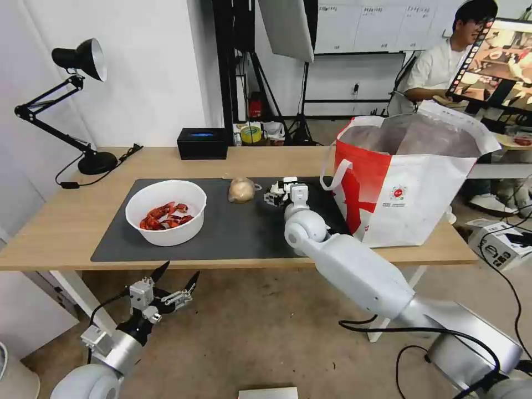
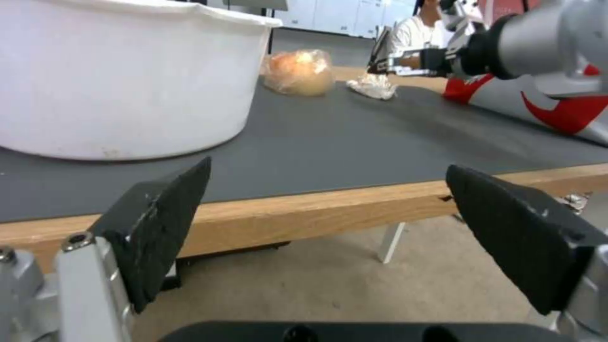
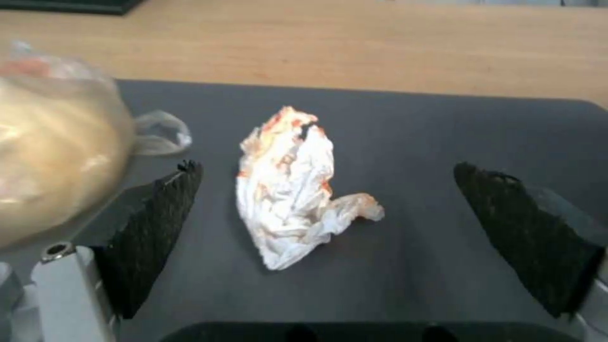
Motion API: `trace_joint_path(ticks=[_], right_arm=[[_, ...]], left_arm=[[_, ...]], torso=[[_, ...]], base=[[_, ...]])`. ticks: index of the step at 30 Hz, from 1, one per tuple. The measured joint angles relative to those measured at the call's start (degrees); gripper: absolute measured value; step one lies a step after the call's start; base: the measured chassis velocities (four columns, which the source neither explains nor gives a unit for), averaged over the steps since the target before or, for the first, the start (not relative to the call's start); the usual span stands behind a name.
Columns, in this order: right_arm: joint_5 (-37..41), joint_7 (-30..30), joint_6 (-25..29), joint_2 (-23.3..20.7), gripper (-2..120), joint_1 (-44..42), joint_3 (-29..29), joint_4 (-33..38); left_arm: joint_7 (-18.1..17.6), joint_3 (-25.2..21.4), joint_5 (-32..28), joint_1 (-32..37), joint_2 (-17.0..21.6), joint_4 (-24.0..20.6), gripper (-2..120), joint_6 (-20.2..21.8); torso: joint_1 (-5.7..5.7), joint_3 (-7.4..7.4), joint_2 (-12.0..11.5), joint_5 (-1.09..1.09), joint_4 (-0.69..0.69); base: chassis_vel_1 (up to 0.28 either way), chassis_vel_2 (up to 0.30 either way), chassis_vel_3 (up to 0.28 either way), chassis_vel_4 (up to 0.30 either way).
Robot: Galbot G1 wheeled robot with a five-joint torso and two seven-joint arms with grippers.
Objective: Pick up the trash from the table and place it into the takeout bag.
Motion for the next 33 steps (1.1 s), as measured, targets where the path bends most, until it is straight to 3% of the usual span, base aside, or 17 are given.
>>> trace_joint_path(ticks=[22,26,33], right_arm=[[2.7,-3.7,-2.7,5.7,100,4.3,1.7,-11.1],[3.0,-4.5,-3.0,6.3,94,4.8,1.9,-12.4],[3.7,-4.7,-4.0,6.7,70,4.7,2.1,-13.0]], left_arm=[[0.0,0.2,0.4,0.3,-0.1,0.0,100,-0.2],[0.0,0.3,0.4,0.3,-0.1,0.0,100,-0.3],[0.0,0.3,0.6,0.2,-0.2,0.1,100,-0.4]], torso=[[0.0,-0.01,0.0,0.0,0.0],[0.0,-0.01,0.0,0.0,0.0],[-0.01,-0.01,0.0,0.0,0.0]], base=[[0.0,0.0,0.0,0.0],[0.0,0.0,0.0,0.0],[0.0,0.0,0.0,0.0]])
